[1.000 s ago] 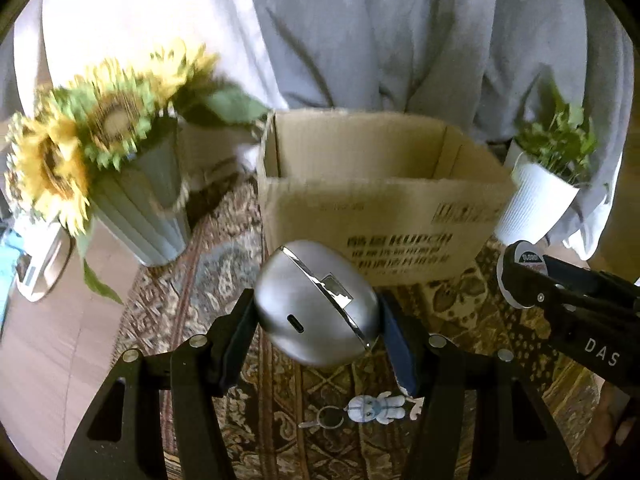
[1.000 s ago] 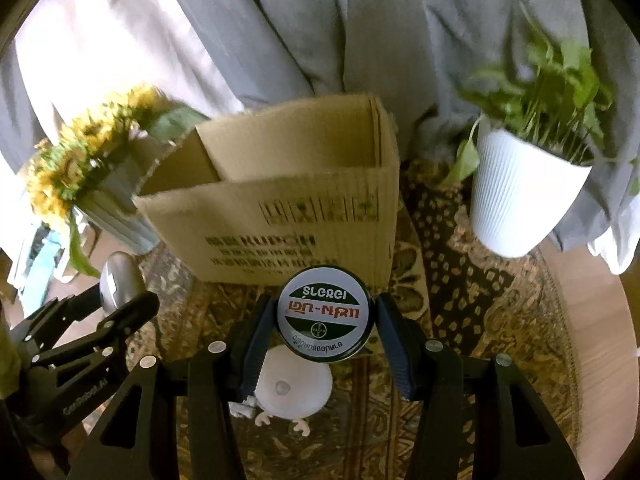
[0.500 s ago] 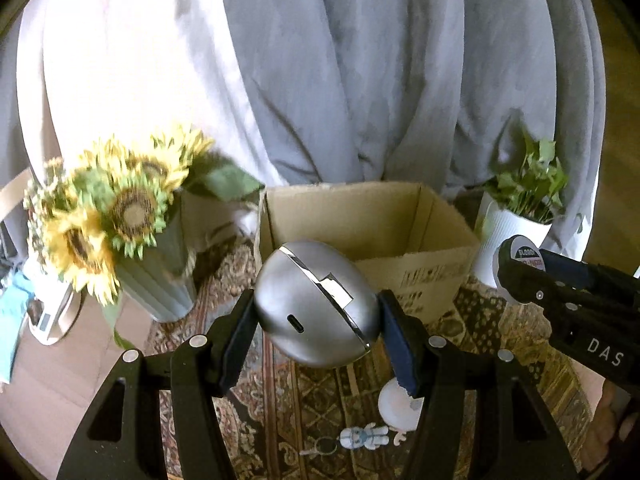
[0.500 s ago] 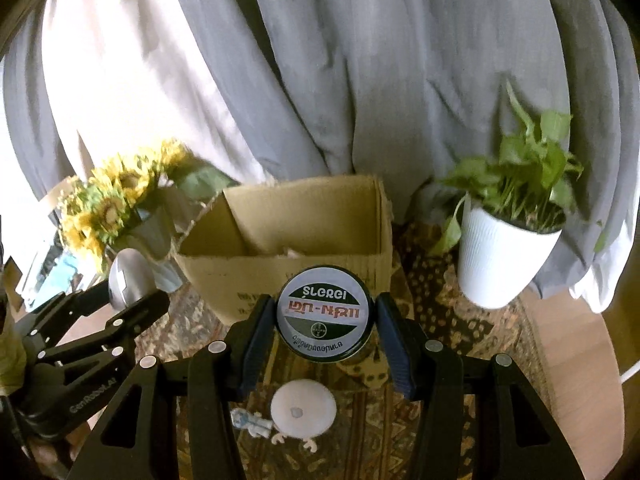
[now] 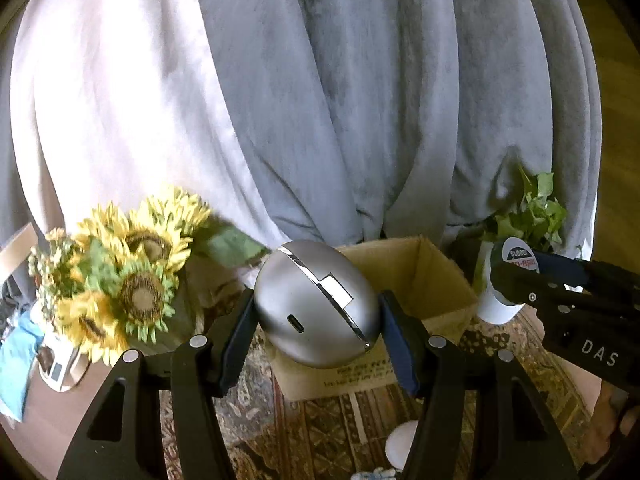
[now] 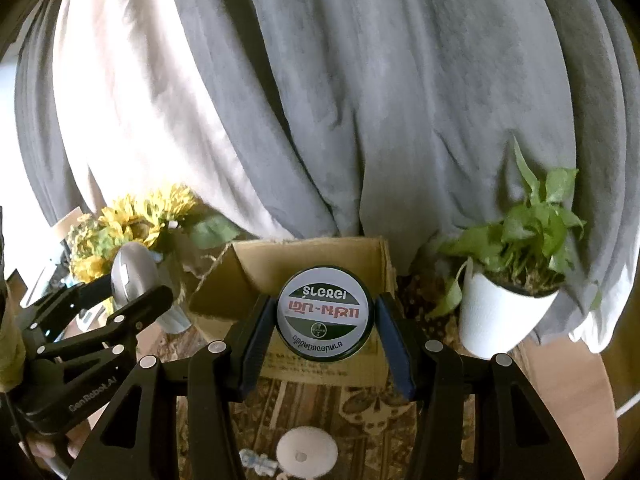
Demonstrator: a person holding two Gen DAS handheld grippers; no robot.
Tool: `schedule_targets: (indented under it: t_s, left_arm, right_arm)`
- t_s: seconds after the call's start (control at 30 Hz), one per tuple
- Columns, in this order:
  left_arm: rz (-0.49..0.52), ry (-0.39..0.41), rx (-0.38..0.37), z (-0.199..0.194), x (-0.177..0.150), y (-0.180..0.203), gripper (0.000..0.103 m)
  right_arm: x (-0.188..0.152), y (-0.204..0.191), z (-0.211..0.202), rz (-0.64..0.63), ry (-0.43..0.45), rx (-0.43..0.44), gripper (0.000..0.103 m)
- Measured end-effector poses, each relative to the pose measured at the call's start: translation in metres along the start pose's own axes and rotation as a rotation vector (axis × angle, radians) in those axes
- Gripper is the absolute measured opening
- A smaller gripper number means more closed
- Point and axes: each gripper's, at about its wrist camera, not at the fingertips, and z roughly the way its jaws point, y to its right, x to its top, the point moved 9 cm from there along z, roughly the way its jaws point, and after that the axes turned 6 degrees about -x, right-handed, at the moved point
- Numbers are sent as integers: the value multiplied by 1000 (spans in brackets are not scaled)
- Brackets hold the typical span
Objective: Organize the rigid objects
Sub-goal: 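Lift the silver object and the tin and carry both over the box, then lower into the box and open the left gripper while the right gripper opens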
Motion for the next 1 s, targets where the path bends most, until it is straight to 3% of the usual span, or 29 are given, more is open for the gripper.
schedule_targets:
  t_s: [0.3,0.5,1.0]
  left_arm:
    - [20,-18,-8,25,19,-8,59]
    - [11,-87,-41,56,22,-11,59]
    - [23,-287,-88,131,0,-14,59]
  right_arm:
    - [26,-2,21,-34,15,-2,53]
    - [37,-1,43,-61,-2,-5,53]
    - [22,-4,114,-80,-168,36,53]
